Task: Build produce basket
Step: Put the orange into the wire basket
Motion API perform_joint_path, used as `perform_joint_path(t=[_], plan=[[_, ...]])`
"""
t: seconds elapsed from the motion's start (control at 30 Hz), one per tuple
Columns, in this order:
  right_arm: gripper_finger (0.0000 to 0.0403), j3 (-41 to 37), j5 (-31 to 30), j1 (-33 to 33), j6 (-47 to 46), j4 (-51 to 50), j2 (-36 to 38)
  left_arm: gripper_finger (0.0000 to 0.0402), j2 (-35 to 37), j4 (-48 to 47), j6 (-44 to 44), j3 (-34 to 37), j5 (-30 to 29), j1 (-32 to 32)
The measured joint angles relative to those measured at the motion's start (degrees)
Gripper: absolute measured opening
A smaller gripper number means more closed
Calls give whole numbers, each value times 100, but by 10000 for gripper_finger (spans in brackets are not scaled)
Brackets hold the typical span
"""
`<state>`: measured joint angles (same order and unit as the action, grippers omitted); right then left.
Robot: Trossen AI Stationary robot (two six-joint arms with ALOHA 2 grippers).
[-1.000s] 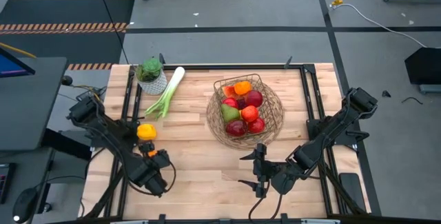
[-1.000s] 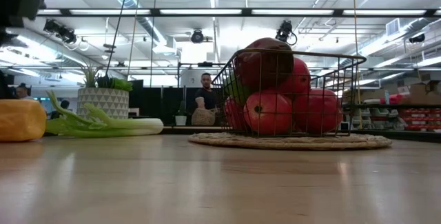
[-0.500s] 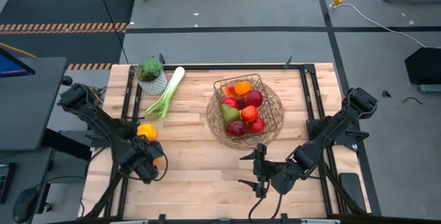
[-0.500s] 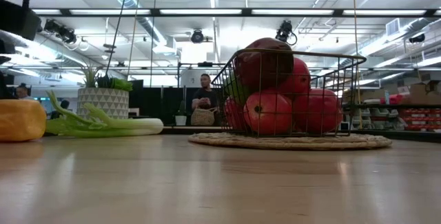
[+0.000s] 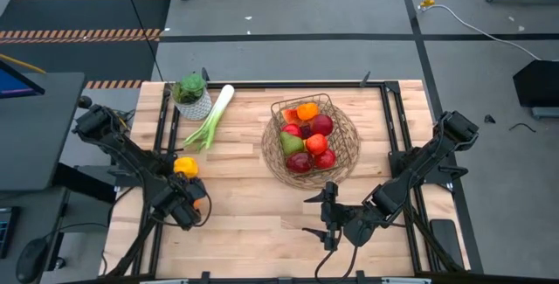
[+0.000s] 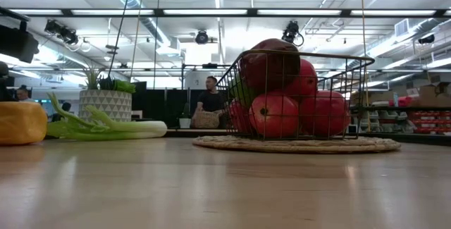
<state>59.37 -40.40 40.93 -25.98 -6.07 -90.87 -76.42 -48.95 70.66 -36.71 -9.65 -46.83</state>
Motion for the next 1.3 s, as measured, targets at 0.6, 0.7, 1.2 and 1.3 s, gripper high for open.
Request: perform_joint_path(t=[0.6, 0.7, 1.2, 1.3], plan=[[374, 0, 0, 0, 2, -7, 0, 366, -4, -21, 224, 0, 587, -4], [374, 0, 0, 0, 2, -7, 0, 361, -5, -21, 226, 0, 586, -4], [374, 0, 0, 0, 19, -7, 0, 307, -8, 60, 38, -264, 146, 152], [374, 0, 0, 0, 19, -7, 0, 311, -7, 53, -241, -523, -83, 292]])
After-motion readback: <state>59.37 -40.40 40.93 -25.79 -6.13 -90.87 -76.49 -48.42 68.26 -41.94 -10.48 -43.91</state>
